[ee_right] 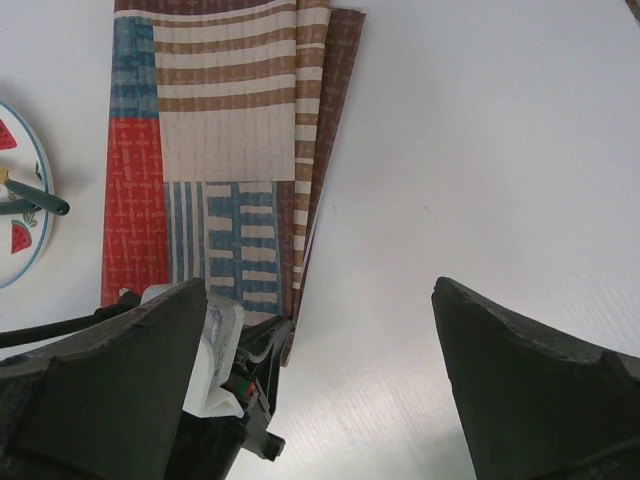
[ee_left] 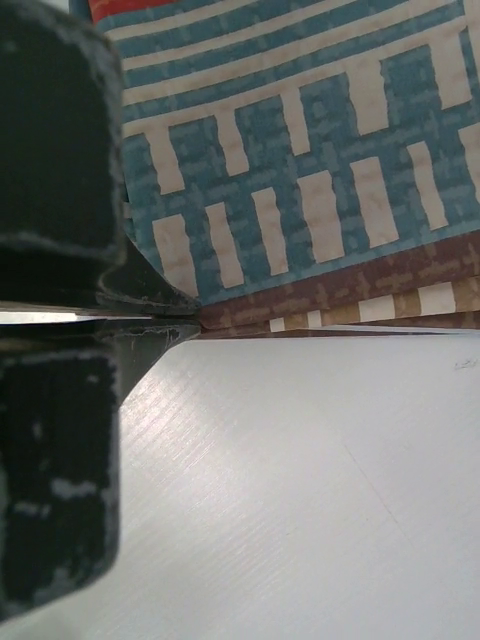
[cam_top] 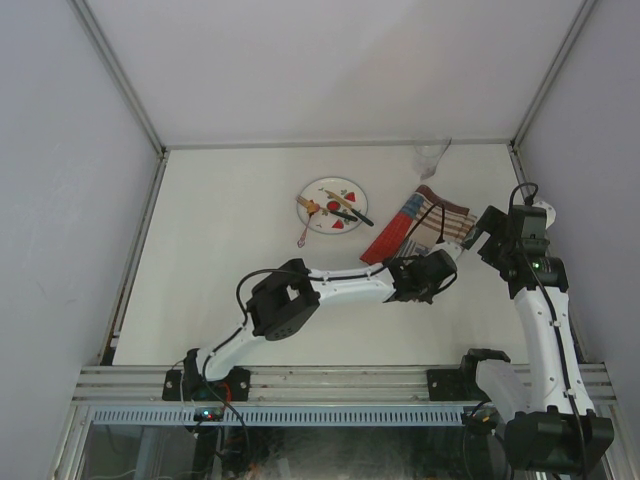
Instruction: Set the dinner table for one person
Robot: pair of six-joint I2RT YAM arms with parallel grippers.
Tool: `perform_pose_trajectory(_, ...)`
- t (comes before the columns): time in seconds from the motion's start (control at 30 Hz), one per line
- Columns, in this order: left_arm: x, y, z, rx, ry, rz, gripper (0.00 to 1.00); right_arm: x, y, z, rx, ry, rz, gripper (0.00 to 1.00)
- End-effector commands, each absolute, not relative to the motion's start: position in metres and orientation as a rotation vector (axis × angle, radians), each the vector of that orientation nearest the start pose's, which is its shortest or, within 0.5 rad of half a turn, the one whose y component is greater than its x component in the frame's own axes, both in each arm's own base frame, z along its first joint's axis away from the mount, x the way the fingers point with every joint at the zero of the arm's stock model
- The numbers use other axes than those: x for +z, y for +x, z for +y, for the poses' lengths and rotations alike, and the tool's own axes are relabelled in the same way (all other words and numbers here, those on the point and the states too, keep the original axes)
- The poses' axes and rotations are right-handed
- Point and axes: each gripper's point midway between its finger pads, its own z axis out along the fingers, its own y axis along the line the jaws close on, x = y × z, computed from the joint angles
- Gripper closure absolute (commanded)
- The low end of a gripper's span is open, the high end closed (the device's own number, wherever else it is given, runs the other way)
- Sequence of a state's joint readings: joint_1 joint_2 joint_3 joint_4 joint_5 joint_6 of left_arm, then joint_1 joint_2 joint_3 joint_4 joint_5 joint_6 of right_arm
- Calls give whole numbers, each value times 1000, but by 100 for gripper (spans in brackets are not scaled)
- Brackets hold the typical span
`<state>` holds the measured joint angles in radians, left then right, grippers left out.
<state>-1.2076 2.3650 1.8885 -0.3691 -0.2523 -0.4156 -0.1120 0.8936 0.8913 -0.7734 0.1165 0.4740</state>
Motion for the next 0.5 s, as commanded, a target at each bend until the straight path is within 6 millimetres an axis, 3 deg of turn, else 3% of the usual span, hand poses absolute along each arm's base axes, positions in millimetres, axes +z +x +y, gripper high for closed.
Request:
perform_pose_trajectory(0.0,59,246,-530,-436,759,2251,100,189,258,-32,51,713,2174,5)
perform_pose_trajectory(0.2,122,268,-512,-389,670,2145,100,188,258,-31,63,713,2170,6)
perform_pose_trajectory(0.47,169,292,-488,-376,575,2095,100,188,257,-27,93,707,2169,6)
